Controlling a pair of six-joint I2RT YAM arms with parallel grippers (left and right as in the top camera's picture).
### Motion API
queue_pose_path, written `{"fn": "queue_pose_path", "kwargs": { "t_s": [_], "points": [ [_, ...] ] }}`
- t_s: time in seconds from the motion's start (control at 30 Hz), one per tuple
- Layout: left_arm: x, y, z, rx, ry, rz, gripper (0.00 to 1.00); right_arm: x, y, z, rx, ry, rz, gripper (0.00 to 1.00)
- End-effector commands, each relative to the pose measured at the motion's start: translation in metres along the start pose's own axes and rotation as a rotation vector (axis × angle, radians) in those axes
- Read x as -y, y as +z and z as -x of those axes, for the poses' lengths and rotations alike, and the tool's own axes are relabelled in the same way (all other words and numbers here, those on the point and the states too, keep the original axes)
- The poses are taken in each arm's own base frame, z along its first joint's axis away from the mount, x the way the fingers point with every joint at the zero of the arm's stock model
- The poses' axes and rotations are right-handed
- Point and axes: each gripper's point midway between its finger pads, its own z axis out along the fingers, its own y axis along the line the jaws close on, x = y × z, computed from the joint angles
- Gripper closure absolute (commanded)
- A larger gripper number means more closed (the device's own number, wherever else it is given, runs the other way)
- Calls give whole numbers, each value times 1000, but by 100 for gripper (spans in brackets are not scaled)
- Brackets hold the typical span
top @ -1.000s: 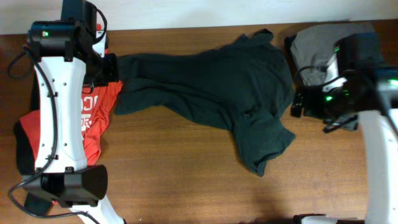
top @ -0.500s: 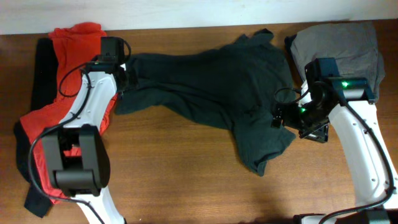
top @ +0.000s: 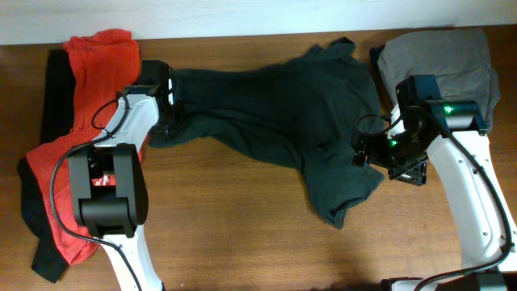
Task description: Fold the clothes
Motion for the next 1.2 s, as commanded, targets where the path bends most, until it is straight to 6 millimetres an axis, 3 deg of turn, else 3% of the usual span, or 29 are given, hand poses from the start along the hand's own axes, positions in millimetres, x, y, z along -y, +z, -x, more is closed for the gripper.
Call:
{"fn": "queue_pose_path", "kwargs": {
  "t_s": [0.0,0.17,0.37,0.5,0.93,1.1,1.13,1.17],
  "points": [
    [3,10,-15,-57,15,-20,99,-1,-3,-3,7,-11,12,4],
    [-6,-6,-12,-92,-5,-7,99,-1,-3,-3,8,-18,12,4],
    [-23,-75,3,-120,-26,41,99,-1,-3,-3,7,-18,12,4],
    [-25,-106,-11,-203,-22,55,99,-1,-3,-2,8,-18,12,4],
    [-42,-109,-101,-563,10,125,99,-1,-3,-2,8,-45,12,4],
    [-45,-99,-122,-629,31,131,74,-1,-3,-2,9,-52,12,3],
    [-46,-96,-123,-627,50,126,65,-1,-3,-2,10,-52,12,3],
    [-45,-93,-121,-617,64,121,65,-1,-3,-1,13,-53,13,3]
  ]
}}
